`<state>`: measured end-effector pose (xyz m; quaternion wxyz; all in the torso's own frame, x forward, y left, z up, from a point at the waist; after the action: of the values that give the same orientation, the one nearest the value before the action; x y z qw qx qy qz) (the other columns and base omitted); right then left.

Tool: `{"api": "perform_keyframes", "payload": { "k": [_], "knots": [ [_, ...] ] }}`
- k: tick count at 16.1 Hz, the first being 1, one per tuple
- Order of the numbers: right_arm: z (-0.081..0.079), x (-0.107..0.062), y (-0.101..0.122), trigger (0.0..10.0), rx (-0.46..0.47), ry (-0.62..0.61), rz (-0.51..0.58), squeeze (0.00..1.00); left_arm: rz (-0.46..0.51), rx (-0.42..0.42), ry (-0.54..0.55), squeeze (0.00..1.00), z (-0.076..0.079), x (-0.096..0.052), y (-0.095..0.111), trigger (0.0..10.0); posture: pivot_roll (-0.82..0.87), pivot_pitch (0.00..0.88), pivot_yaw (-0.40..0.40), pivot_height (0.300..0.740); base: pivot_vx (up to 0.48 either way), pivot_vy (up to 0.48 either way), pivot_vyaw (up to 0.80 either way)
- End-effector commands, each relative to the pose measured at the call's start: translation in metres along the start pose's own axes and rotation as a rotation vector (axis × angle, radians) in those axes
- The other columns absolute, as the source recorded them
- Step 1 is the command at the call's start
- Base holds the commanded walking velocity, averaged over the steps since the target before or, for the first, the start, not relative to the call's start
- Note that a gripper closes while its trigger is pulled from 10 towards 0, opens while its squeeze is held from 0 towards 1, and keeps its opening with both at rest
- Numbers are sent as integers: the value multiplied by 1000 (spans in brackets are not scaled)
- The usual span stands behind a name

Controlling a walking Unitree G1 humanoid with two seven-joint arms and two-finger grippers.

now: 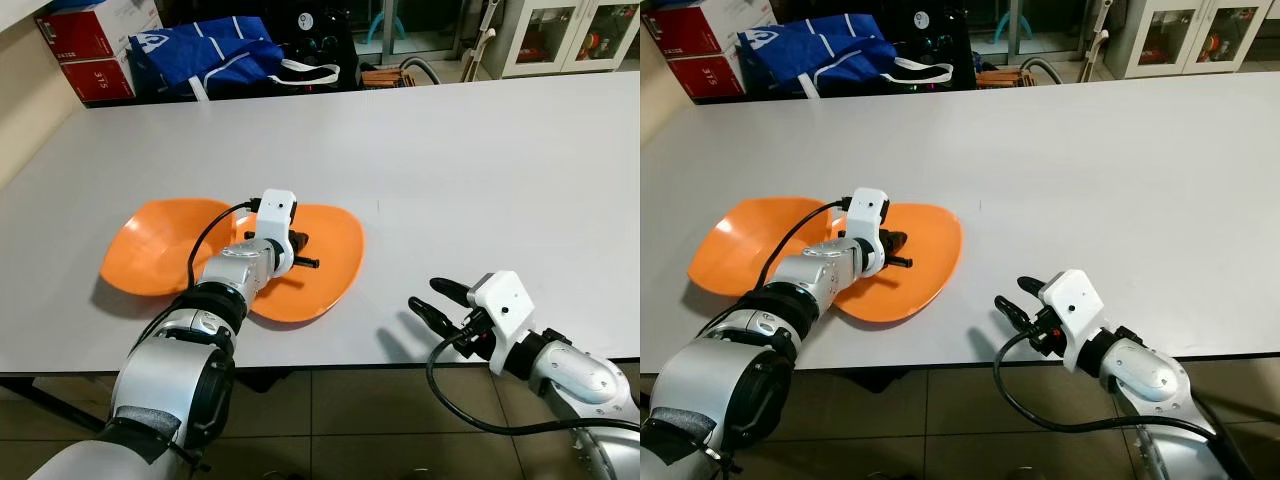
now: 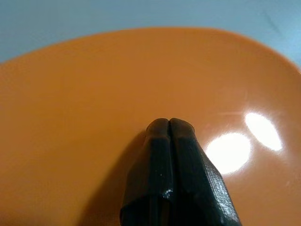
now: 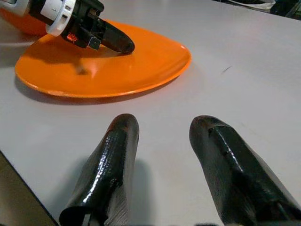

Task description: Setting the table

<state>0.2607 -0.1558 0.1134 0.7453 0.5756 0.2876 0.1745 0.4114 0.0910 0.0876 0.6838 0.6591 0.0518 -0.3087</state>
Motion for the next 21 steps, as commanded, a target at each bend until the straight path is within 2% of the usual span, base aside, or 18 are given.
{"api": "perform_keyframes", "payload": {
  "k": [1,3,4,5,6,7,9,11,12,14,17,21],
  "knots": [
    [-2,0,5,10000,-13,-4,17,0,69,19,-5,0,-1,-2,25,10000,-344,42,141,740,0,0,0],
    [-3,2,4,10000,1,-9,23,0,164,26,-37,0,7,-6,56,10000,-333,36,142,740,0,0,0],
    [-4,4,5,10000,12,-15,30,0,276,31,-77,0,14,-14,87,10000,-327,30,143,740,0,0,0],
    [-4,7,4,10000,22,-20,36,0,380,64,-79,0,13,-27,110,10000,-319,25,143,740,0,0,0],
    [-6,12,5,10000,35,-23,46,0,471,108,-75,0,7,-44,123,10000,-297,15,142,740,0,0,0],
    [-6,15,5,10000,41,-25,50,0,517,179,-25,1000,-4,-56,127,10000,-284,11,139,740,0,0,0],
    [-3,22,8,10000,58,-51,73,0,562,284,93,1000,-36,-81,128,10000,-253,0,133,740,0,0,0],
    [2,27,13,10000,71,-75,98,0,547,272,210,1000,-75,-99,122,10000,-230,0,127,740,0,0,0],
    [4,28,14,10000,73,-79,100,0,542,265,241,1000,-84,-104,119,10000,-215,0,123,740,0,0,0],
    [5,35,14,10000,76,-79,108,0,513,236,350,1000,-119,-130,98,10000,-190,0,111,740,0,0,0],
    [4,43,17,10000,79,-61,121,0,483,189,431,1000,-141,-155,80,10000,-163,0,90,740,0,0,0],
    [5,46,15,10000,71,-44,115,0,422,154,529,1000,-169,-174,67,10000,-151,0,74,740,0,0,0]
  ]
}}
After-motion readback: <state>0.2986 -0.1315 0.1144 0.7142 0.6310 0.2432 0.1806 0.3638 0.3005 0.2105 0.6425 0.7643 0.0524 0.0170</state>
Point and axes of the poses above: a point about 5 cm out from each wrist's last joint towards the gripper, its own x axis pointing out of the wrist towards the gripper, its own y axis along the axis of the wrist's last joint, z = x × y, the point moved 4 cm from there along x, pointing out of the wrist towards the gripper, and after that the axes turned 1 degree about x, right-handed, at the moved point
